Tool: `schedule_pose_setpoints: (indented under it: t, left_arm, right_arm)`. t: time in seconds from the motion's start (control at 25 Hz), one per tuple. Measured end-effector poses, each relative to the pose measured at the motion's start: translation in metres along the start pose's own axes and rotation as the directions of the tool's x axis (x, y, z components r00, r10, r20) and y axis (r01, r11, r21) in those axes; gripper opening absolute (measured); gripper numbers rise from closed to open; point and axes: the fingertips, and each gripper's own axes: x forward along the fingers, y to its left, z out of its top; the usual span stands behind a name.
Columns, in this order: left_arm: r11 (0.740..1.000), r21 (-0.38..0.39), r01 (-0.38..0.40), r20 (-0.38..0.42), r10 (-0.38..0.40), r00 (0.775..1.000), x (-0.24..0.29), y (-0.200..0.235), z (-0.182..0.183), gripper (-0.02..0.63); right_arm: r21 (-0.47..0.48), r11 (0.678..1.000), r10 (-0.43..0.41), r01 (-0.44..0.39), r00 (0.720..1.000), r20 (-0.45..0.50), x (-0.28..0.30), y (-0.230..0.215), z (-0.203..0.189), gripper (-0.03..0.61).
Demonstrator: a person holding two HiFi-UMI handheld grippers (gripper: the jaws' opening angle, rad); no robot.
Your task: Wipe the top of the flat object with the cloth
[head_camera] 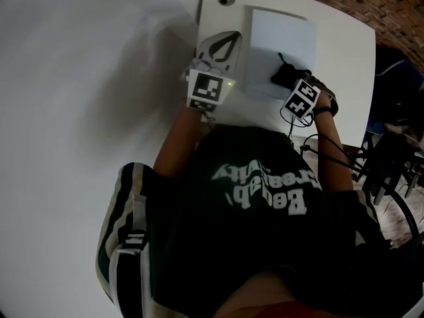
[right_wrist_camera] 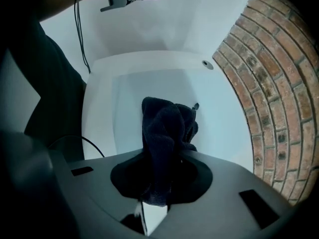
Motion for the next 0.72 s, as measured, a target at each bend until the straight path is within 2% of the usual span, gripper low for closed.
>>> schedule_pose_setpoints:
  t: [0.2, 0.56, 0.72]
  left_arm:
    - [1.000, 0.010, -0.012, -0.005, 0.012, 1.000, -0.008, 0.001, -0.002, -0.003]
    - [0.999, -0.005, -0.044, -0.004, 0.044, 0.999, -0.017, 0.015, -0.007, -0.003]
    - [0.998, -0.012, -0.057, -0.004, 0.057, 0.998, -0.019, 0.019, -0.006, -0.003]
  right_arm:
    - [-0.033, 0.999, -0.017, 0.017, 1.000, -0.025, 0.001, 0.003, 0.008, 0.060]
    - [-0.138, 0.990, 0.001, 0.008, 0.998, 0.059, 0.005, 0.021, 0.073, 0.060]
    - [-0.161, 0.987, 0.014, -0.002, 0.998, 0.068, 0.004, 0.023, 0.082, 0.060]
